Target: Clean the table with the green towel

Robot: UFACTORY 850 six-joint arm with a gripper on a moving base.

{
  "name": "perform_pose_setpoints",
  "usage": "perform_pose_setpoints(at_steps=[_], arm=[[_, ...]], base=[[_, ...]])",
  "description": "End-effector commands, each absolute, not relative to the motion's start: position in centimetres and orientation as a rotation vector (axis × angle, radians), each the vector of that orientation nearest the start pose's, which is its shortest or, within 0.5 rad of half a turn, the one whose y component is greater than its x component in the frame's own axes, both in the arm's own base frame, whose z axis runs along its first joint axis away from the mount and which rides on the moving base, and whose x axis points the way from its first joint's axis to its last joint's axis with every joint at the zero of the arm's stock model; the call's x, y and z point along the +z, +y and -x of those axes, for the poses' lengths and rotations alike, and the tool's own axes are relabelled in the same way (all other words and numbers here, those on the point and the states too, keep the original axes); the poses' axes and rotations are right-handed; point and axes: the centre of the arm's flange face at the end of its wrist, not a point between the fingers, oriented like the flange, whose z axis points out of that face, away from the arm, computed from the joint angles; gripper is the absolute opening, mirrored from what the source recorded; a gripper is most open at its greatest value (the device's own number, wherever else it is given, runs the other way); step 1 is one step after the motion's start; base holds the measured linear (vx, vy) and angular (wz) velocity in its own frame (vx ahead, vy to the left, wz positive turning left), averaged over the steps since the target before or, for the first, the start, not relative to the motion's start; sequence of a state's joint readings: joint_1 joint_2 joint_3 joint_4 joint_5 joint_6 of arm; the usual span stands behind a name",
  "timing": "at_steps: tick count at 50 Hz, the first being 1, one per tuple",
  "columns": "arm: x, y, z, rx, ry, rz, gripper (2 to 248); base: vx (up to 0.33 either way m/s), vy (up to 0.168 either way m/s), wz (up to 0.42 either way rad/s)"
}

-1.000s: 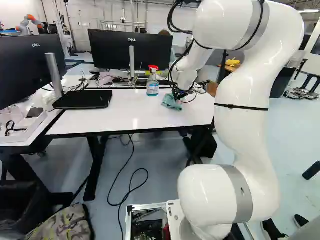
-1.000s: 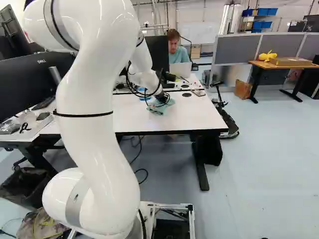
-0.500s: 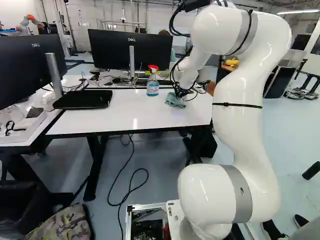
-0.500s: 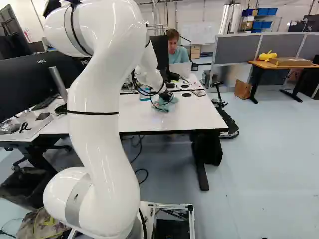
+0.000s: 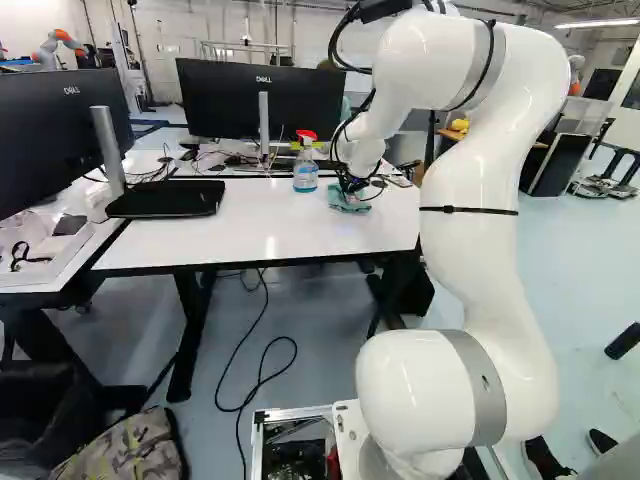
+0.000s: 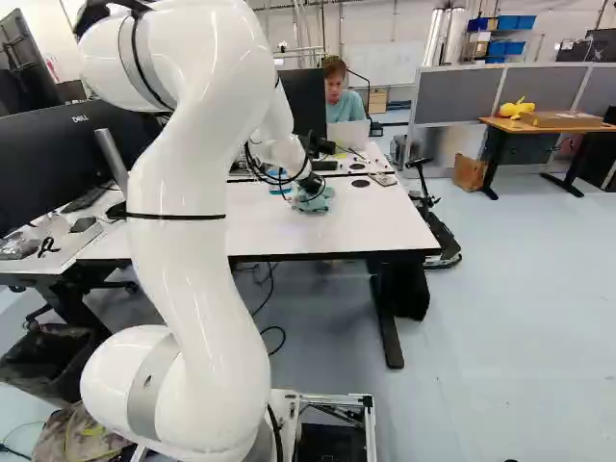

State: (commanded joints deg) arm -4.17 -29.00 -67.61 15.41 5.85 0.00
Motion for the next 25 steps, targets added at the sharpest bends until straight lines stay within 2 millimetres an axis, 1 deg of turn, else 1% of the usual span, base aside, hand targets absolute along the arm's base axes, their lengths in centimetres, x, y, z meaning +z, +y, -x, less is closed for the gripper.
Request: perform_pose_setpoints(at_steps=[17,25], arm=[[40.3,-2.1,-61.6,-1.137,0.44,2.827,31],[40.4,-1.2,-60.4,-1.124,0.419,2.831,31]], base=[[0.0,0.0,0.0],[0.0,0.0,0.0]])
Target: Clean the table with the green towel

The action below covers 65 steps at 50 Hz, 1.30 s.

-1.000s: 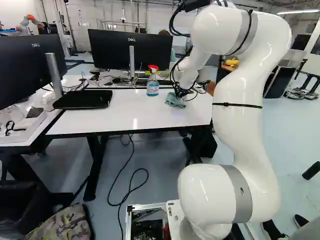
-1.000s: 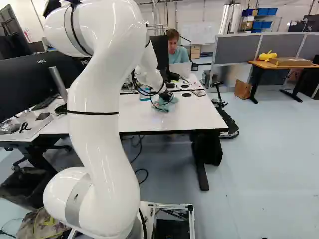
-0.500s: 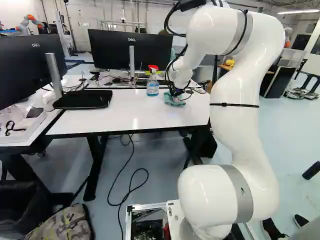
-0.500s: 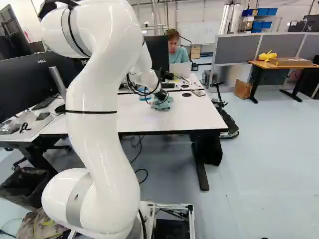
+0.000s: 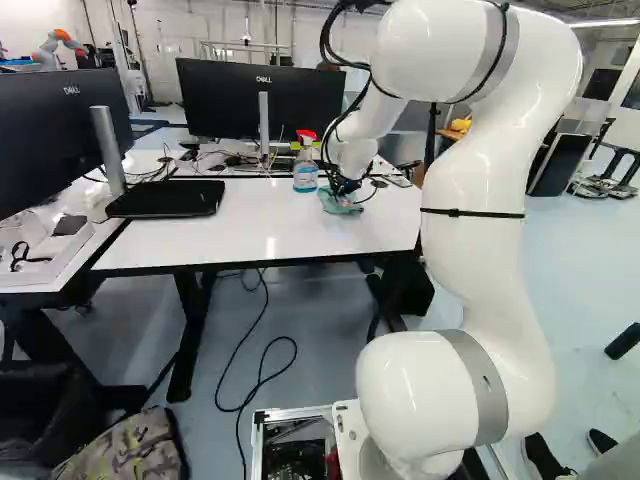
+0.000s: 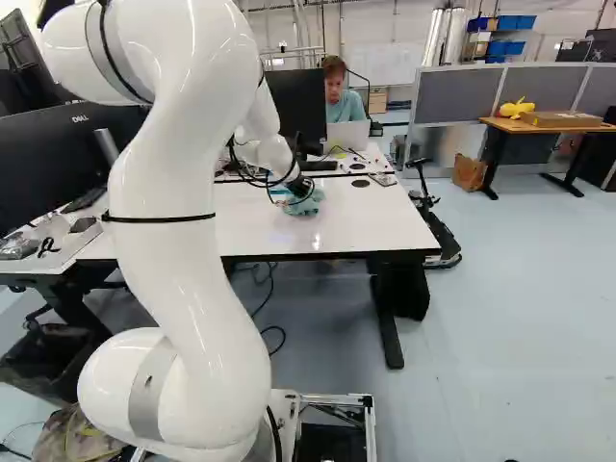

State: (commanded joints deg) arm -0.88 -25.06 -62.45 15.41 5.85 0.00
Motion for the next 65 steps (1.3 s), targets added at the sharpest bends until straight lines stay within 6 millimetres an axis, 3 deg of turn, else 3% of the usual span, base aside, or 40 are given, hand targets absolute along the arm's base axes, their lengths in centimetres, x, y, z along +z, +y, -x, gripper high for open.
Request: perform_pose_setpoints(at_steps=[37,49,65], arm=[[40.9,-1.4,-54.2,-1.077,0.431,2.854,31],[42.1,-1.3,-53.7,-1.105,0.427,2.841,31],[44.1,0.6,-51.3,-1.137,0.372,2.817,31]], base=[[0.0,0.0,0.0],[0.0,0.0,0.0],[0.0,0.0,0.0]])
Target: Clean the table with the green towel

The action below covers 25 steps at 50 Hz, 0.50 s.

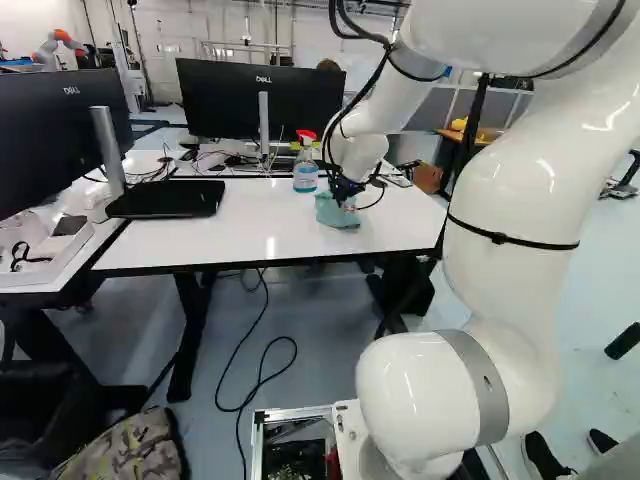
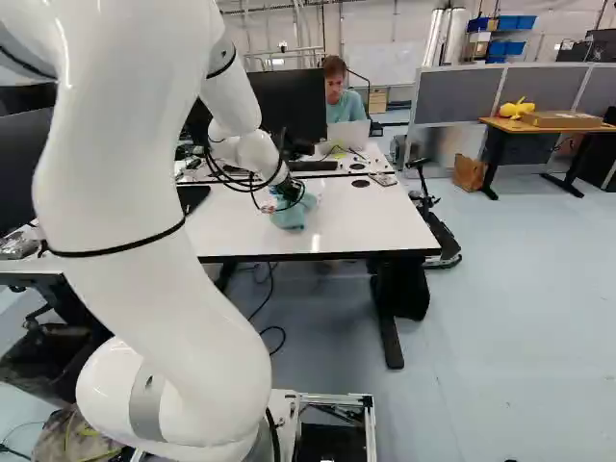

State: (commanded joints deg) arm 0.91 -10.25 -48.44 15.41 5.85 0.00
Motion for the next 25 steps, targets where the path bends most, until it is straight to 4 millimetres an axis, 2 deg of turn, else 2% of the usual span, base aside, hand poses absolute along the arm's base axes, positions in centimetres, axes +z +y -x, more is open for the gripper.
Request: perform_pose_setpoints(at_steps=[25], arm=[[44.1,3.9,-47.8,-1.112,0.27,2.812,31]], base=[[0.0,0.0,0.0]])
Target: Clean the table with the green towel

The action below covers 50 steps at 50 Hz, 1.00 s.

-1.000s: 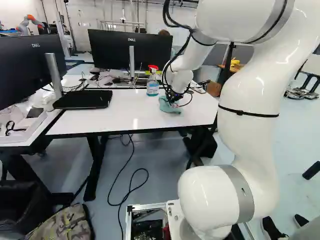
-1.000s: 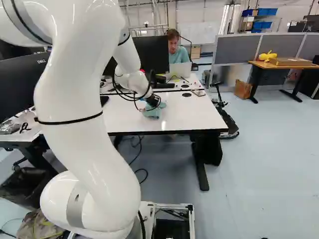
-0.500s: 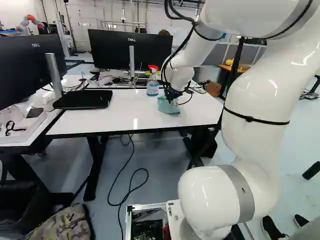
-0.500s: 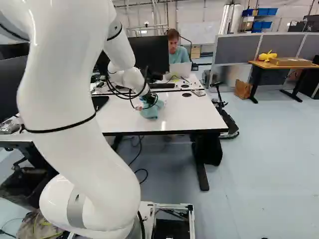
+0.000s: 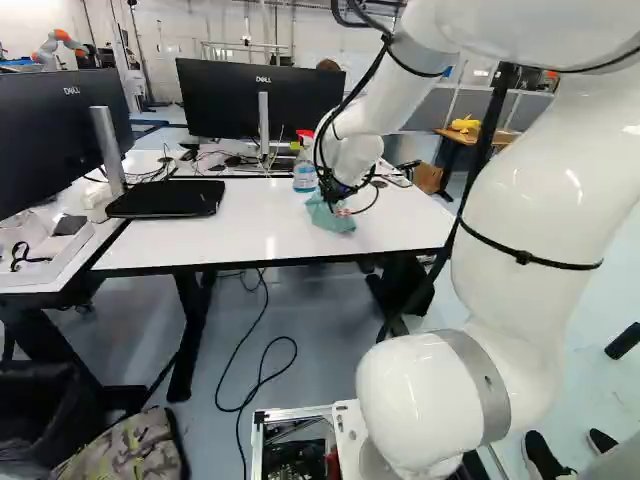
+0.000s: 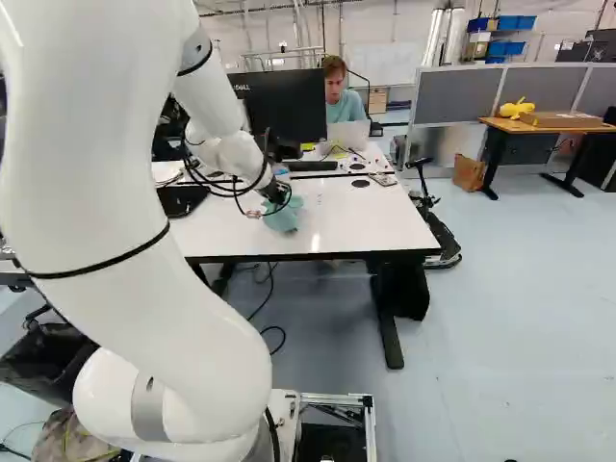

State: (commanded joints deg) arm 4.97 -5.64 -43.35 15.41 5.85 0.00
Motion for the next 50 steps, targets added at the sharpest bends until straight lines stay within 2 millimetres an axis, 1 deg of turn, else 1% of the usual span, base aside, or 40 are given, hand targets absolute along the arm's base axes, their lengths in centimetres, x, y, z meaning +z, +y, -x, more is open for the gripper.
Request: perform_pose_setpoints(at_steps=[5,26,34,50], arm=[[44.1,4.3,-47.3,-1.109,0.258,2.811,31],[44.1,4.3,-47.4,-1.109,0.259,2.811,31],[44.1,4.1,-48.6,-1.113,0.266,2.811,31],[44.1,3.7,-51.7,-1.127,0.285,2.807,31]], base=[[0.0,0.0,0.0],[0.0,0.0,0.0],[0.0,0.0,0.0],[0.0,0.0,0.0]])
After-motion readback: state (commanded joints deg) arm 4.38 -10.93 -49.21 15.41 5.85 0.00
